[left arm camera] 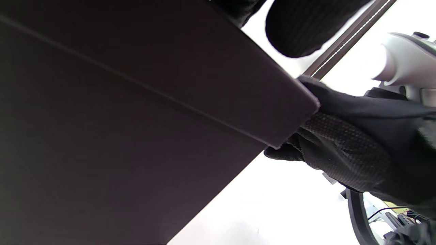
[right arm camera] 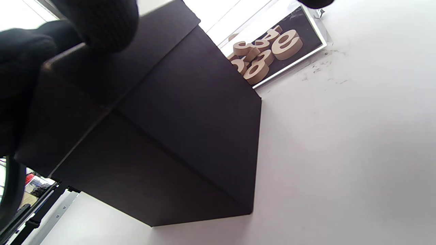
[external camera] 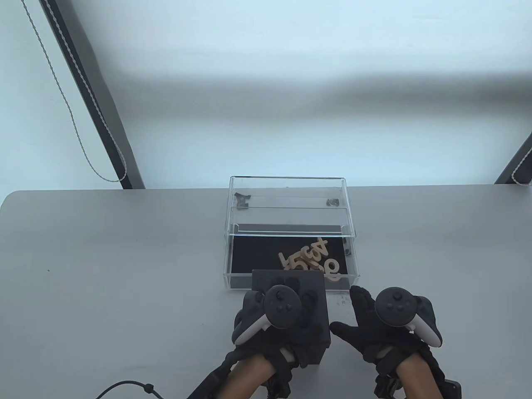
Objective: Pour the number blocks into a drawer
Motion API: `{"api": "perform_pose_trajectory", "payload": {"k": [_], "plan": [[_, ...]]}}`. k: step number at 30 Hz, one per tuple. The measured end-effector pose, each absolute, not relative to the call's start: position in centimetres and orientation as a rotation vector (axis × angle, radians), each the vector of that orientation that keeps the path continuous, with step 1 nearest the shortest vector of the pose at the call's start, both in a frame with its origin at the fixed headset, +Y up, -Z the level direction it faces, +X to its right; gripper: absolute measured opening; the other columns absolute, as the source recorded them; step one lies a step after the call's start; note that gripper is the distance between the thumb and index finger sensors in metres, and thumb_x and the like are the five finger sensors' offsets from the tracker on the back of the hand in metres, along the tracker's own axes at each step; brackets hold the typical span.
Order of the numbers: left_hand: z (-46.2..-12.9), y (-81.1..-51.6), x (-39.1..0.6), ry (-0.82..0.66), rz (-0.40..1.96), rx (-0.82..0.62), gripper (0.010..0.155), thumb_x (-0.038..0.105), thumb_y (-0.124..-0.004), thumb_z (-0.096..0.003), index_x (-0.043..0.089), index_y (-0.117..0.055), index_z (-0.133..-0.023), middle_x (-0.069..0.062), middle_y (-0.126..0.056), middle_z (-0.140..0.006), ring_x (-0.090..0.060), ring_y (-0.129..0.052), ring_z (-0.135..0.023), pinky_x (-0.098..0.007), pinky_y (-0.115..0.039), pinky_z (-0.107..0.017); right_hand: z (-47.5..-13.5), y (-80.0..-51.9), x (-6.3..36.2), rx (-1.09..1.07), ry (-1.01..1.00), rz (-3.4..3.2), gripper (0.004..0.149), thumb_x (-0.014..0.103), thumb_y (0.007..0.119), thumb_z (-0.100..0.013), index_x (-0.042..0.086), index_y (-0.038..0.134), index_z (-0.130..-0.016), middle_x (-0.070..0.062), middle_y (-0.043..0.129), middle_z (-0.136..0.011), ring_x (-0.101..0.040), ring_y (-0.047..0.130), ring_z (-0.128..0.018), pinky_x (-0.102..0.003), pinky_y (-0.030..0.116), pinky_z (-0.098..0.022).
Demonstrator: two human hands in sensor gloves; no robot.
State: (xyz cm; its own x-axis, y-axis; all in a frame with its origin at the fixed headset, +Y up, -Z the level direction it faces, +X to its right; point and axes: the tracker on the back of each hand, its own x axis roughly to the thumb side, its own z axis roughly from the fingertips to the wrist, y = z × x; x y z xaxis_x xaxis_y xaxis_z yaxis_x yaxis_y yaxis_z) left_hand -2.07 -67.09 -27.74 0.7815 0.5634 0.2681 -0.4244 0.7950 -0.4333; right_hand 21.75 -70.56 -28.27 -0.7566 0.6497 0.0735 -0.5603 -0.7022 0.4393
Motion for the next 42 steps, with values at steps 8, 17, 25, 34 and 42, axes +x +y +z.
{"api": "perform_pose_trajectory", "payload": {"k": [8, 17, 25, 34, 42], "plan": [[-27.7, -67.5, -2.7, -0.412, 0.462, -0.373, 0.076, 0.061, -0.06, -0.0522, 0.033, -0.024, -0.113, -0.002, 0.002, -0.119, -0.032, 0.01, -0.105, -0.063, 0.01, -0.065, -28.3, -70.9, 21.5, 0.306, 0.513, 2.403, 0.102, 0.065, 0.072, -0.045, 0.005, 0.014, -0.104, -0.03, 0.017, -0.111, -0.059, 0.032, -0.1, -0.072, 0.032, -0.07], [-27.4, -67.7, -4.9, -0.432, 0.415, -0.327, 0.076, 0.064, -0.056, -0.0511, 0.034, -0.024, -0.113, -0.002, -0.001, -0.12, -0.032, 0.006, -0.107, -0.063, 0.007, -0.068, -28.4, -71.4, 21.1, 0.322, 0.51, 2.397, 0.102, 0.065, 0.072, -0.045, 0.005, 0.014, -0.104, -0.029, 0.017, -0.112, -0.059, 0.032, -0.1, -0.073, 0.031, -0.07], [-27.3, -67.8, -8.3, -0.416, 0.411, -0.273, 0.076, 0.065, -0.056, -0.0501, 0.034, -0.027, -0.113, -0.002, -0.006, -0.122, -0.033, 0.001, -0.109, -0.063, 0.004, -0.069, -28.4, -71.7, 20.9, 0.335, 0.517, 2.386, 0.101, 0.064, 0.073, -0.045, 0.006, 0.015, -0.104, -0.029, 0.018, -0.112, -0.058, 0.032, -0.1, -0.073, 0.031, -0.07], [-27.2, -67.9, -13.1, -0.355, 0.411, -0.265, 0.075, 0.065, -0.055, -0.0495, 0.035, -0.026, -0.112, -0.001, -0.006, -0.122, -0.032, 0.0, -0.109, -0.063, 0.004, -0.07, -28.4, -72.1, 20.5, 0.345, 0.53, 2.379, 0.1, 0.063, 0.074, -0.045, 0.007, 0.018, -0.105, -0.029, 0.018, -0.112, -0.058, 0.032, -0.101, -0.072, 0.031, -0.07], [-27.0, -67.9, -17.3, -0.29, 0.42, -0.255, 0.075, 0.065, -0.055, -0.0494, 0.035, -0.026, -0.111, -0.001, -0.005, -0.121, -0.031, 0.001, -0.109, -0.062, 0.005, -0.07, -28.4, -72.2, 20.5, 0.343, 0.531, 2.381, 0.1, 0.061, 0.077, -0.045, 0.007, 0.018, -0.105, -0.028, 0.019, -0.112, -0.057, 0.033, -0.101, -0.072, 0.032, -0.071]]}}
